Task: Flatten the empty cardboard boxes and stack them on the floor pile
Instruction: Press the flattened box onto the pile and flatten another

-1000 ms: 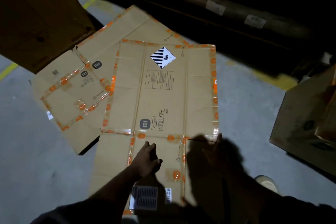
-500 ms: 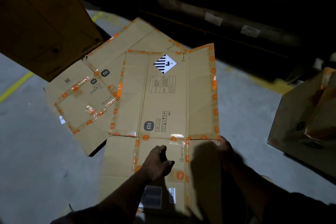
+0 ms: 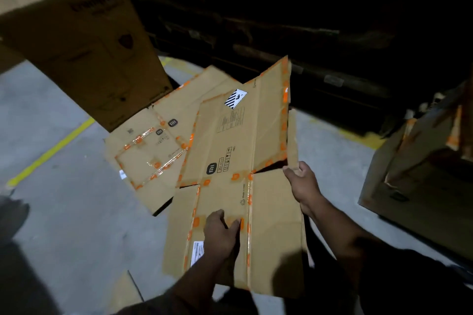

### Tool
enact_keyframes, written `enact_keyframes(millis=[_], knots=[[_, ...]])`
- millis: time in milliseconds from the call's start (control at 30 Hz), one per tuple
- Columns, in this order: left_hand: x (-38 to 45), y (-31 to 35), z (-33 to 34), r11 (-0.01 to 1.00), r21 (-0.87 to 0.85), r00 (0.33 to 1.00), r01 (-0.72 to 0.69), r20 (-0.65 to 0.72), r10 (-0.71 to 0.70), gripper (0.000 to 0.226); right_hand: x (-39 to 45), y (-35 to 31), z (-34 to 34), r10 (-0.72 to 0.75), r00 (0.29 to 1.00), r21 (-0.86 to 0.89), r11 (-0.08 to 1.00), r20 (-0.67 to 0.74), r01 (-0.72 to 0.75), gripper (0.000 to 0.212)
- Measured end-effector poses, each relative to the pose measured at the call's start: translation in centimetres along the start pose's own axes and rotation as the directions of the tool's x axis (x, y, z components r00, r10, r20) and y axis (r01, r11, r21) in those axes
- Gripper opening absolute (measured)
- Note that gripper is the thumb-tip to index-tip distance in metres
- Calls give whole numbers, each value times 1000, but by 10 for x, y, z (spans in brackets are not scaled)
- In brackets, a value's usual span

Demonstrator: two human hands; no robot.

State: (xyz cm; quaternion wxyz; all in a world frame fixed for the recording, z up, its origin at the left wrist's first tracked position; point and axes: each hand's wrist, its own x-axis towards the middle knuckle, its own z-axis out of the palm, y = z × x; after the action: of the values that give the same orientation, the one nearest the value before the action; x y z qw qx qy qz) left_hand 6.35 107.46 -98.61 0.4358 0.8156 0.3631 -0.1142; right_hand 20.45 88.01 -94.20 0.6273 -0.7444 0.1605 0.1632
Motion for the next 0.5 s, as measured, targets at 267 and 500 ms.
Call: enact_keyframes(millis=[267, 500], knots=[[-51, -54, -57, 748, -282, 784, 600, 24, -620, 102, -61, -62, -6, -155, 988, 148, 977, -17, 156, 28], [-53, -13, -75, 186, -841, 822, 509, 410, -395, 63, -82, -106, 10, -216, 974, 294, 929, -67, 226, 9]])
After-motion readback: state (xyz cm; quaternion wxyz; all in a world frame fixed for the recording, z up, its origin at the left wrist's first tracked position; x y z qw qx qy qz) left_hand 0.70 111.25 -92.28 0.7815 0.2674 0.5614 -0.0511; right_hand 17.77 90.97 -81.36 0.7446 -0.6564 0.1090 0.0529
